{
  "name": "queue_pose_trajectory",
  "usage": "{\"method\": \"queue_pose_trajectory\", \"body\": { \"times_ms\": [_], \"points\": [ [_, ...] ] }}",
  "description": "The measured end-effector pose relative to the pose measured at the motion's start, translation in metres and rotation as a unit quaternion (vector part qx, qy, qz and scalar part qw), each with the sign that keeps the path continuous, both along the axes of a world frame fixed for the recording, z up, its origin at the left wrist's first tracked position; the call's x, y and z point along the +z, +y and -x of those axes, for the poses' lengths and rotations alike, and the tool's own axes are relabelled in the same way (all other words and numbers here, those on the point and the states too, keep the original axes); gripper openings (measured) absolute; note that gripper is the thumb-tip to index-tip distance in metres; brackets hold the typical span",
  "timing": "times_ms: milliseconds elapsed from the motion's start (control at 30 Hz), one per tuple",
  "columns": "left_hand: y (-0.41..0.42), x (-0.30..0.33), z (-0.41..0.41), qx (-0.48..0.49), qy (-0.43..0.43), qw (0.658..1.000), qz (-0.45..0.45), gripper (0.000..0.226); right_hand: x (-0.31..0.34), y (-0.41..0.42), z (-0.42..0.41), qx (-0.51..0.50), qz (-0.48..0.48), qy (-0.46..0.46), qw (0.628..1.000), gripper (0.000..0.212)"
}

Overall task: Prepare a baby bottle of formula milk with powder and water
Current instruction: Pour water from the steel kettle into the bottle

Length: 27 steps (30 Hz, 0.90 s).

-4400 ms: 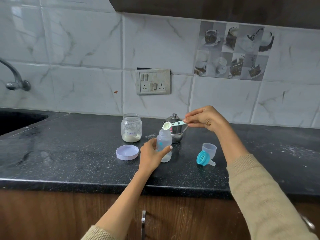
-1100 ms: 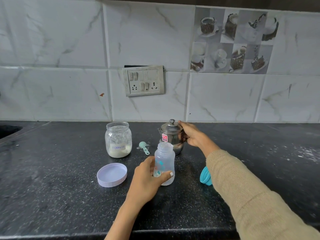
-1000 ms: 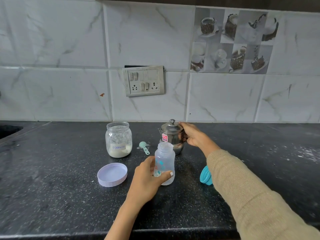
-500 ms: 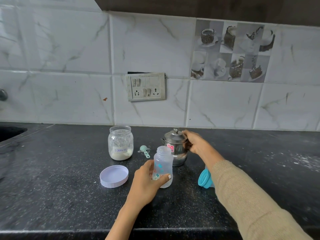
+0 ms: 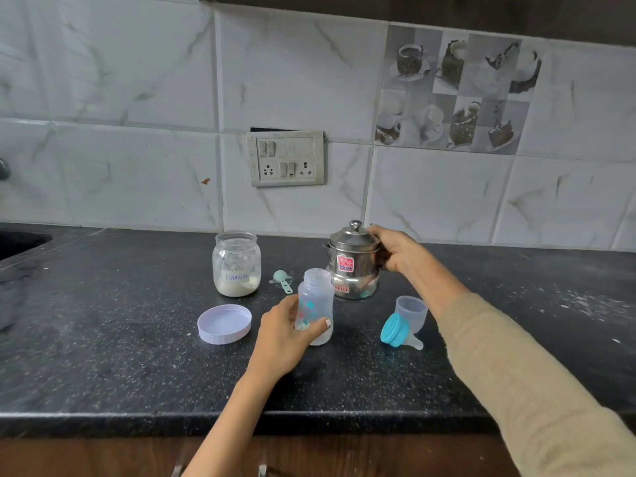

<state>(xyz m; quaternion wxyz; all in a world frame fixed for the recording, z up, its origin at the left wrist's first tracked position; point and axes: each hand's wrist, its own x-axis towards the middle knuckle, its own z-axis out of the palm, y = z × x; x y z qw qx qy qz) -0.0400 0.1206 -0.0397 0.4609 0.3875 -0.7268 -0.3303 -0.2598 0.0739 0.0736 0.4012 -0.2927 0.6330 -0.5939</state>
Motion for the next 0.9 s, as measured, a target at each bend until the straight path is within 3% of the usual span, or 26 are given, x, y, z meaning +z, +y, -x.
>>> {"method": "queue_pose_trajectory", "body": {
  "times_ms": [900],
  "points": [
    [0.004,0.003,-0.007,0.037,0.036,0.999,-0.018,0.037,0.018,0.036,-0.032,-0.034,-0.010,0.123,0.992,0.011]
  ]
}}
